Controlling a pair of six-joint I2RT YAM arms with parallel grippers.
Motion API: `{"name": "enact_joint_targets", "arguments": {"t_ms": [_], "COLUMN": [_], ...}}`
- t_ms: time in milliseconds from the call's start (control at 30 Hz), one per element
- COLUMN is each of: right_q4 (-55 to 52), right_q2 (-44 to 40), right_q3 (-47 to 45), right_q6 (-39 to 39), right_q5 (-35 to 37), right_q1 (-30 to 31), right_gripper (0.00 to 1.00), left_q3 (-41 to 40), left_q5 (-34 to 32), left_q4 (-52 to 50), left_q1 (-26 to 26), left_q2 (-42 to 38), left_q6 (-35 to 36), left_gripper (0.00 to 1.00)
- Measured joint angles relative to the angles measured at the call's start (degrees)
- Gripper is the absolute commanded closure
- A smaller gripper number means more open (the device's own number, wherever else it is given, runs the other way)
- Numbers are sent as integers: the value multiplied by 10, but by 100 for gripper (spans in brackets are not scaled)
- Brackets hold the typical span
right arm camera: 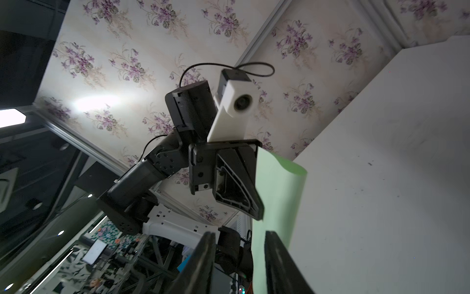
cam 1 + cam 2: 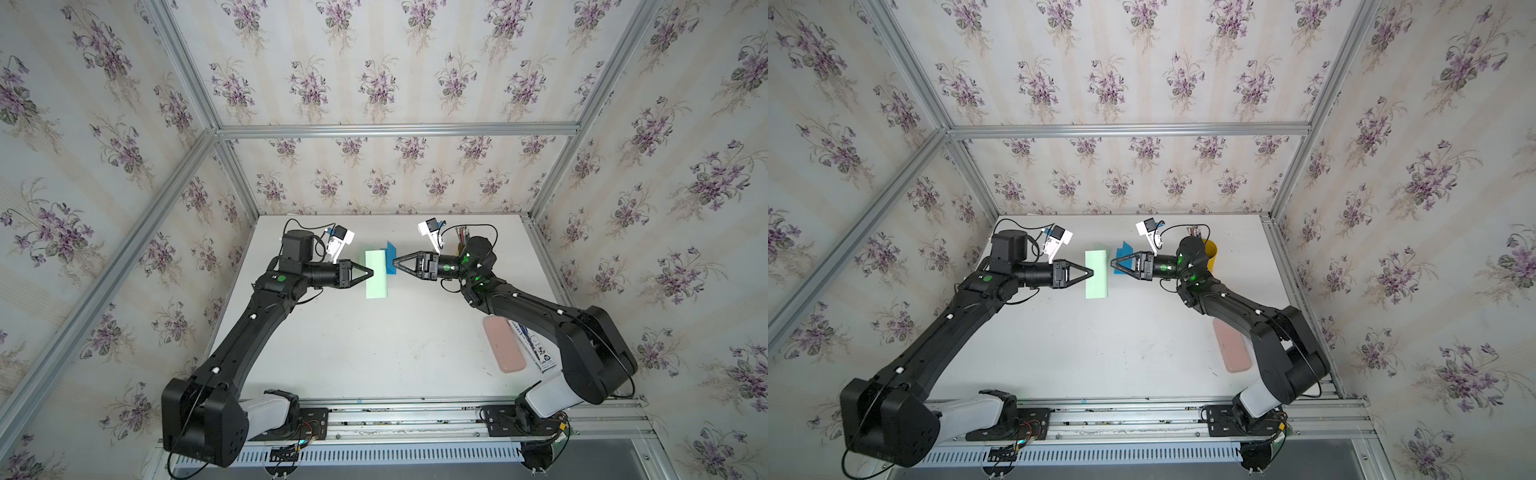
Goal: Fold the square paper along the opposite sides
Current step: Smooth out the paper at the center of the board.
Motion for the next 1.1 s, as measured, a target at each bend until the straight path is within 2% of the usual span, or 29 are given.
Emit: {"name": "enact_joint_targets", "arguments": {"t_ms": [133, 267, 400, 533, 800, 1100], "right_q4": [-119, -174, -154, -86, 31, 80], "right_q2": [-61, -100, -116, -102, 2, 110], "right_q3": [-38, -116, -187, -243, -244, -200], "right_q6": [-148, -262, -355, -421, -502, -553], "right_q5": [90, 217, 325, 396, 451, 447], "right_q1": [12, 71, 152, 195, 244, 254], "right_gripper": [78, 85, 89, 94, 97, 100], "left_q3": [13, 22, 54, 92, 117, 118], "left_q5": [-95, -160, -174, -187, -255, -296], "left_q4": [-148, -225, -254, -270, -299, -297], "left_q1": [-23, -57, -99, -114, -117, -117], "left_q2": [76, 163, 229, 294, 356, 394], "left_q6": [64, 99, 126, 155, 196, 218], "left_gripper": [100, 100, 100, 100, 100, 100]}}
